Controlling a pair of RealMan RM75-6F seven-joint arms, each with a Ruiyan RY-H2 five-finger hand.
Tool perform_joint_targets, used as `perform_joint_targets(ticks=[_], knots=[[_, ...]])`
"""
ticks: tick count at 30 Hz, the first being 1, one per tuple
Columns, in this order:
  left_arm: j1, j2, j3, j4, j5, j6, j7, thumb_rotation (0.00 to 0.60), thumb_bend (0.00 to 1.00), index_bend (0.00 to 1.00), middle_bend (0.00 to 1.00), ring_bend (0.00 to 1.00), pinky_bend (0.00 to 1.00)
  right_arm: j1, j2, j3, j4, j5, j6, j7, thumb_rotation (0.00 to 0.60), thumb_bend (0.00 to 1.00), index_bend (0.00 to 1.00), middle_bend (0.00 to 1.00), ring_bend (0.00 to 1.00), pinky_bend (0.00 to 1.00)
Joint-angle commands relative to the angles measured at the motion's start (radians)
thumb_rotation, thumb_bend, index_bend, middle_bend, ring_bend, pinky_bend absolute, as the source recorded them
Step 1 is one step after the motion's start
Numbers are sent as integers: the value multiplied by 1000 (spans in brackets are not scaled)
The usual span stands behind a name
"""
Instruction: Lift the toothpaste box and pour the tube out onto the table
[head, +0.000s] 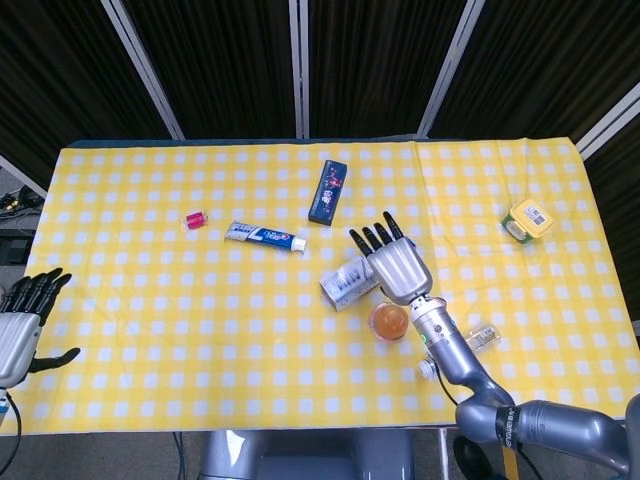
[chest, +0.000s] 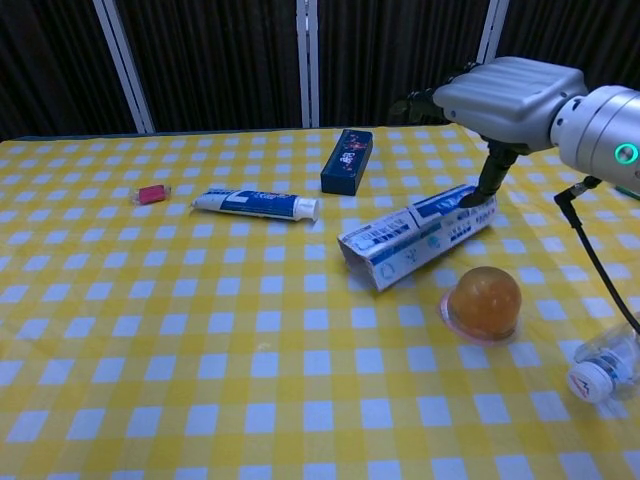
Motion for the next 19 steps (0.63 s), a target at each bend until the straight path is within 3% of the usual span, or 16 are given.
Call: perform_joint_targets(ticks=[1,7,12,16,19], knots=[[2,1,2,-2,4,4,-1,600,0,0,0,0,0,-21,55,-19,-71,-43,47,0,600,0,92,150,127,50],[12,12,4,-10,19,29,-18,600,0,0,0,0,0,-124,198,-72,-158,-229,195,118,600,0,108,156,124,33],[22,13,5,-10,35,57,-13,600,0,0,0,0,0,-214,279,-132,-34,-430,346,309,600,0,148,160,87,22],[32,10,6,-13,52,83,-3,600,0,0,0,0,0,-295,306,-166,82,-490,461,450,600,0,144,128,41,0],[42,5,5,-12,66,111,-8,600,0,0,0,0,0,-410,337,-198,97,-432,542,563,600,0,119,68,0,0]])
